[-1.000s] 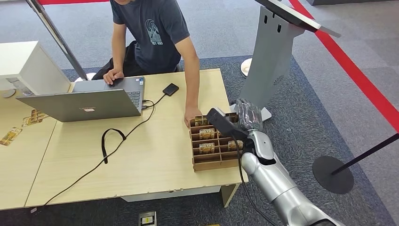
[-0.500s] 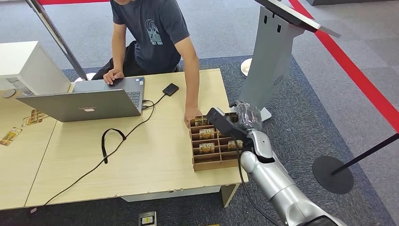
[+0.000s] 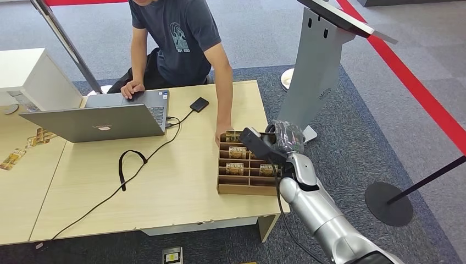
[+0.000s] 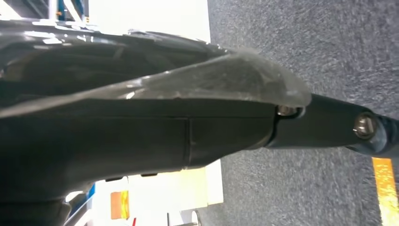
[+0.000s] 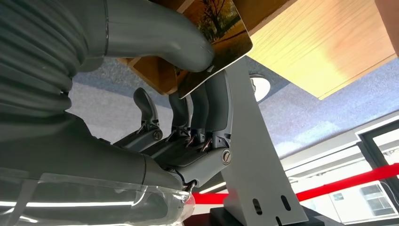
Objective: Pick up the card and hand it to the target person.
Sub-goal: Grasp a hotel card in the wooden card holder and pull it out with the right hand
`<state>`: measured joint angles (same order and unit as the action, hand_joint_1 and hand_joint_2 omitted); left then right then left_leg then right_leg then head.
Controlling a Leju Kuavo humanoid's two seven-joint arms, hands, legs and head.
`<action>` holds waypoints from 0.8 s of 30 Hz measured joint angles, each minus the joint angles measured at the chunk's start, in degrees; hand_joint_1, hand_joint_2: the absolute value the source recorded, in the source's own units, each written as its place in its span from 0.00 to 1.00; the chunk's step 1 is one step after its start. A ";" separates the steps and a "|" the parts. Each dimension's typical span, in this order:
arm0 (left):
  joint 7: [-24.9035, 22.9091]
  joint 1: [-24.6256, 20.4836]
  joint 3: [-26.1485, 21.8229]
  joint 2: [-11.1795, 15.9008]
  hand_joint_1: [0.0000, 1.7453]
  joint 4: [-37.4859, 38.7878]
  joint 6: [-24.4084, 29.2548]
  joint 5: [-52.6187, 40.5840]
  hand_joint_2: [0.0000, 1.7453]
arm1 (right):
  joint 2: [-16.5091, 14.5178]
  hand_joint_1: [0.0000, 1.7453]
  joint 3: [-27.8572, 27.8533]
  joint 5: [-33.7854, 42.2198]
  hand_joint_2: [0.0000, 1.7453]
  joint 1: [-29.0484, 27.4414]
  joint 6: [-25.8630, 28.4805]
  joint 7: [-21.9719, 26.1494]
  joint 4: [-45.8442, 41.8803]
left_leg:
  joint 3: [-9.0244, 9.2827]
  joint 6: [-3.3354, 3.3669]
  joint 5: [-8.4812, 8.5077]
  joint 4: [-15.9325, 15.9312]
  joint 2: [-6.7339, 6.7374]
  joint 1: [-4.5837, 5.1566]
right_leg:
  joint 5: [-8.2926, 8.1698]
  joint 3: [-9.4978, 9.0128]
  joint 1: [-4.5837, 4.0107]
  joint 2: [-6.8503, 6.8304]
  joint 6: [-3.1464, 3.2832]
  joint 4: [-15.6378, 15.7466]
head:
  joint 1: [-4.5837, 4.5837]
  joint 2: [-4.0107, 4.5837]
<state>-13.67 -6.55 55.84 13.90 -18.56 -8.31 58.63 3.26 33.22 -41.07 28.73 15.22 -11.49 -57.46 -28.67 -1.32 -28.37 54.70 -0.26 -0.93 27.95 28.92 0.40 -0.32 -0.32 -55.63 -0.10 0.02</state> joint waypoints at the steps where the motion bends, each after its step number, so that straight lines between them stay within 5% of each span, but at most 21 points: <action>1: 0.01 0.00 -0.01 -0.01 0.00 0.01 -0.04 -0.09 0.00 | 0.00 0.75 0.03 -0.08 1.00 -0.01 0.02 -0.03 0.00 | 0.00 0.01 0.01 0.00 0.00 0.00 | -0.01 0.00 0.00 0.00 0.01 0.00 | -0.01 0.00; 24: 0.47 0.05 -0.20 -0.02 0.00 0.48 -0.38 -2.08 0.00 | 0.92 0.80 0.45 0.17 1.00 -3.34 0.44 6.58 -14.75 | -0.02 0.05 0.10 0.00 0.01 0.00 | -0.10 0.02 0.00 0.00 0.00 0.01 | 0.01 0.00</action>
<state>-13.20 -6.50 55.64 13.88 -18.08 -8.69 56.55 4.18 33.67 -40.90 25.38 15.66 -4.91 -72.21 -28.69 -1.27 -28.27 54.70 -0.25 -0.93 27.85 28.94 0.40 -0.32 -0.32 -55.63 -0.10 0.02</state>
